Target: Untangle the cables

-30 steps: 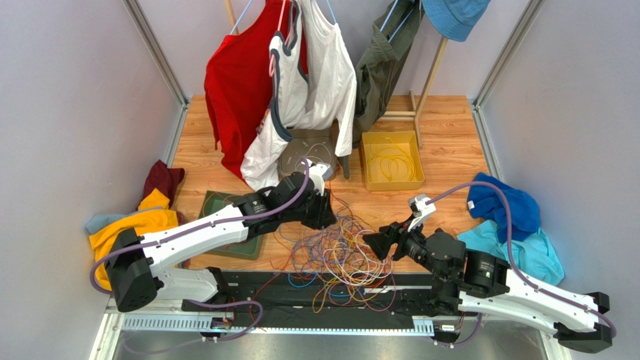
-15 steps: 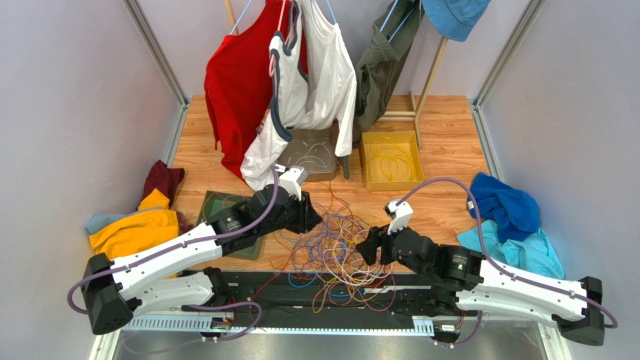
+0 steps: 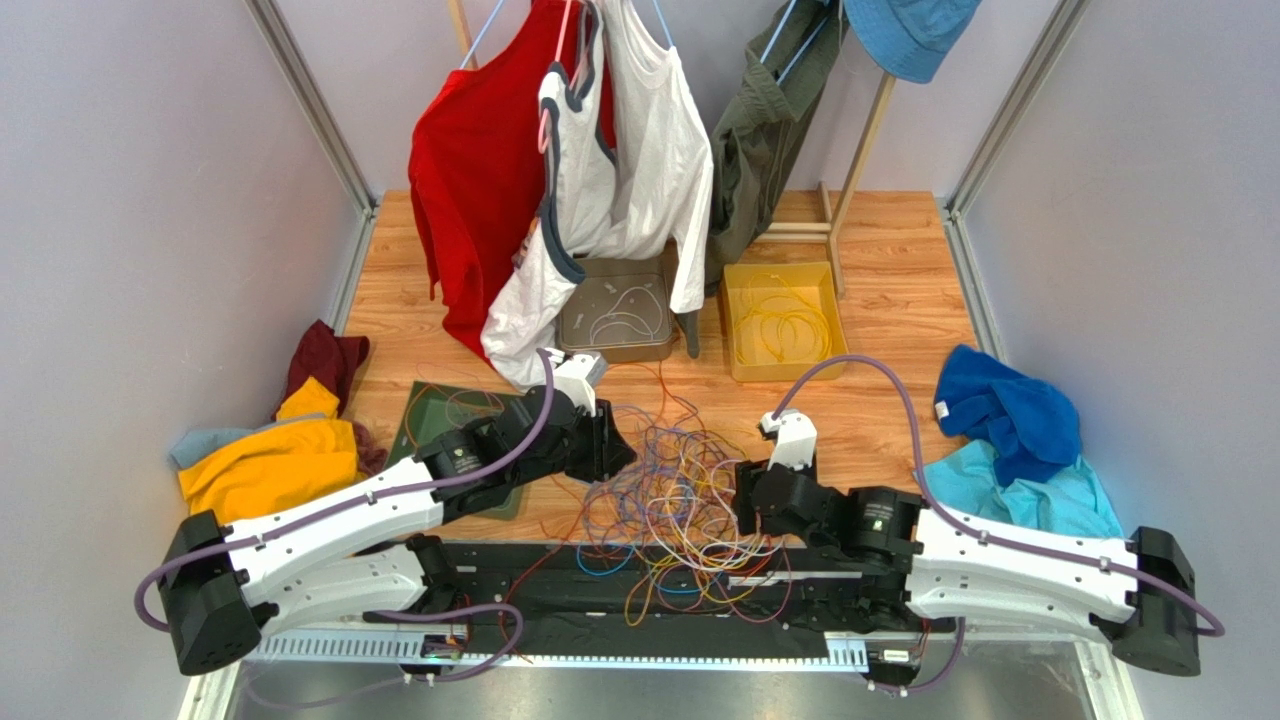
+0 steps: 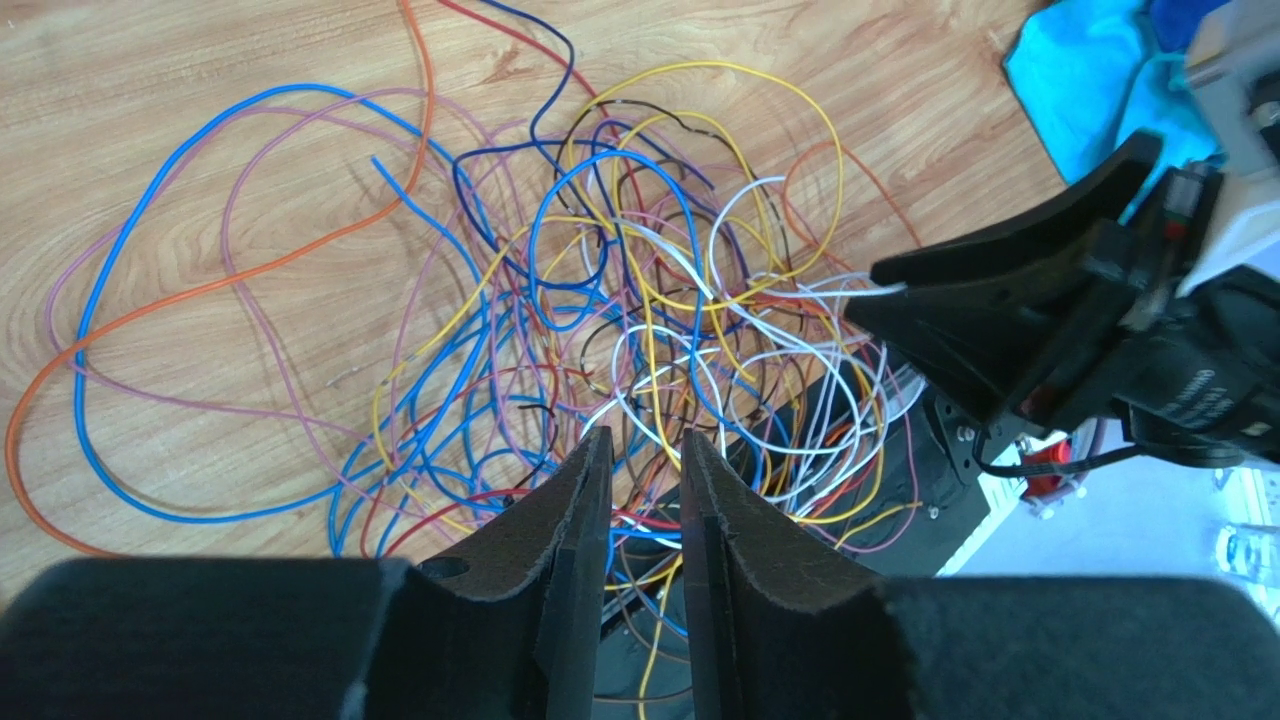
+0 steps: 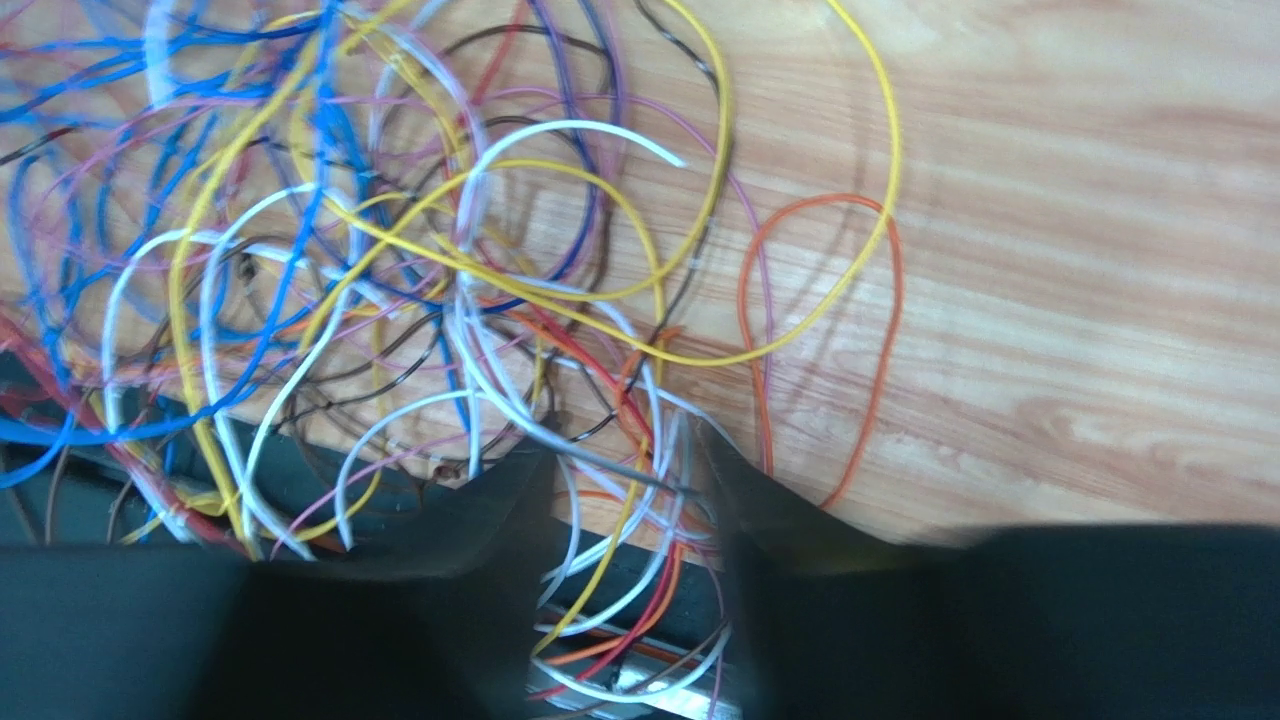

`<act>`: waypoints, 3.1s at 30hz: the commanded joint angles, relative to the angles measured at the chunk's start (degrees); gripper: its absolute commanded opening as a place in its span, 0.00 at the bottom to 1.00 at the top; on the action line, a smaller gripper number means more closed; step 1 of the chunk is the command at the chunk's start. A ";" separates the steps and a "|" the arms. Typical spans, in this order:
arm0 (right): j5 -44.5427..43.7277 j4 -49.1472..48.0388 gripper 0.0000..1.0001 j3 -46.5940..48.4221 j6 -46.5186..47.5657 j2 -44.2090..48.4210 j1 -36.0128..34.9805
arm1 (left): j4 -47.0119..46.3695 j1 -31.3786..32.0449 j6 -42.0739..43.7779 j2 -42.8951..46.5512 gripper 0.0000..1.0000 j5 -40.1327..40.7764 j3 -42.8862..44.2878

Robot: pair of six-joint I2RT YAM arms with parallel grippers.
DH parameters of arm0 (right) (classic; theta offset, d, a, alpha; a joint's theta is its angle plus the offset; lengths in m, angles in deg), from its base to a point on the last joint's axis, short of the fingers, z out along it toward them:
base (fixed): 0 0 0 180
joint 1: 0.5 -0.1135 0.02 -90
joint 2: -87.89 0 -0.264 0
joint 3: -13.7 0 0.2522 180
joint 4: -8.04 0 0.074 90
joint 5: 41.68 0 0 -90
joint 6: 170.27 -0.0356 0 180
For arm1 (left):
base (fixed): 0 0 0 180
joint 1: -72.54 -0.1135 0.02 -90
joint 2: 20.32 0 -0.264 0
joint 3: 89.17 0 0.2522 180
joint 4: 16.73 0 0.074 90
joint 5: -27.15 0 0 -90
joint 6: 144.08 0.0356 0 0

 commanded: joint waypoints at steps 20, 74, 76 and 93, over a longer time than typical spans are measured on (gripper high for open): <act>5.70 1.54 0.00 62.50 30.84 0.19 -2.56 | -7.38 0.07 3.19 15.00 0.81 2.83 -1.57; 11.69 2.96 0.00 65.61 28.73 -4.47 -2.56 | -34.19 8.59 9.61 8.60 0.85 0.91 -9.67; 11.95 2.87 0.00 65.78 28.47 -4.56 -2.56 | -35.24 8.59 7.86 5.25 0.85 -1.47 -8.96; 12.39 3.13 0.00 65.61 28.03 -5.27 -2.56 | -55.28 8.59 -0.42 -8.21 0.60 -8.86 -11.86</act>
